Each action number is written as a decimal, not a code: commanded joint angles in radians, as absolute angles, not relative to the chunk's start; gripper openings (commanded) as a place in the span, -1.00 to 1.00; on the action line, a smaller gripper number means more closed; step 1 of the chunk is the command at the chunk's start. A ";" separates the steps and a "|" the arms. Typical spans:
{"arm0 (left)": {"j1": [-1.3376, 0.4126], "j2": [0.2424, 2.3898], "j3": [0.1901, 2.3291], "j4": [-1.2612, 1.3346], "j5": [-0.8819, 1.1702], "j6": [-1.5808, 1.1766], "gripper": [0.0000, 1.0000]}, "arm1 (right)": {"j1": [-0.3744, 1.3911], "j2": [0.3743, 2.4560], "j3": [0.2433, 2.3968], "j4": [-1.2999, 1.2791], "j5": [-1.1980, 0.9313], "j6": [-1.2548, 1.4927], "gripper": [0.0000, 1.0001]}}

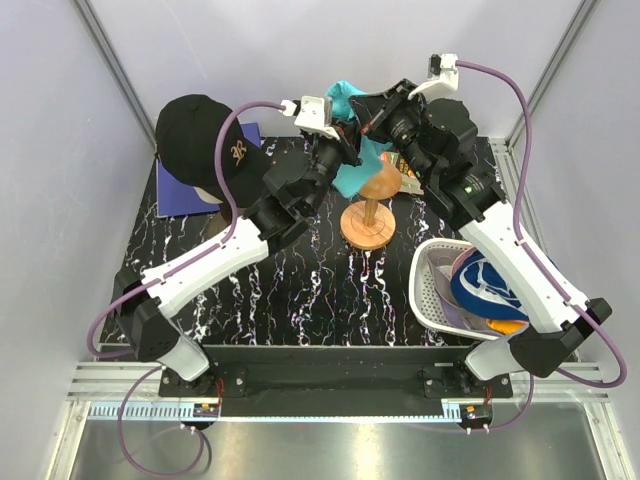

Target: Stack the hats

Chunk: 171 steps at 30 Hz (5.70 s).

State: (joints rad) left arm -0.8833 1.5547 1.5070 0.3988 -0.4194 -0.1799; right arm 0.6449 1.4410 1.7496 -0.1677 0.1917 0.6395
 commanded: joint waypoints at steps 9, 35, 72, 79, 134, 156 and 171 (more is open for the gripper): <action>-0.739 1.468 1.506 0.163 0.087 -0.123 -1.00 | 0.433 1.367 1.690 -0.175 0.213 0.499 -1.00; -0.560 1.681 1.976 -0.224 0.399 -0.095 -1.00 | 0.279 1.283 1.430 -0.130 -0.291 0.198 0.60; -0.531 1.695 2.033 -0.322 0.417 -0.075 -1.00 | 0.344 1.390 1.456 -0.120 -0.139 0.006 -1.00; -0.495 1.689 2.077 -0.439 0.198 0.155 -1.00 | 0.327 1.483 1.633 -0.126 0.179 -0.152 -1.00; -0.810 1.229 1.266 -0.227 -0.075 0.011 0.98 | 0.580 1.207 1.046 -0.261 0.098 -0.259 -1.00; -0.793 1.468 1.212 0.109 -0.135 -0.287 0.81 | 0.667 1.195 0.954 -0.380 0.117 -0.204 -0.89; -0.721 1.606 1.166 0.274 0.018 -0.313 0.13 | 0.675 1.160 0.982 -0.422 0.120 -0.150 0.14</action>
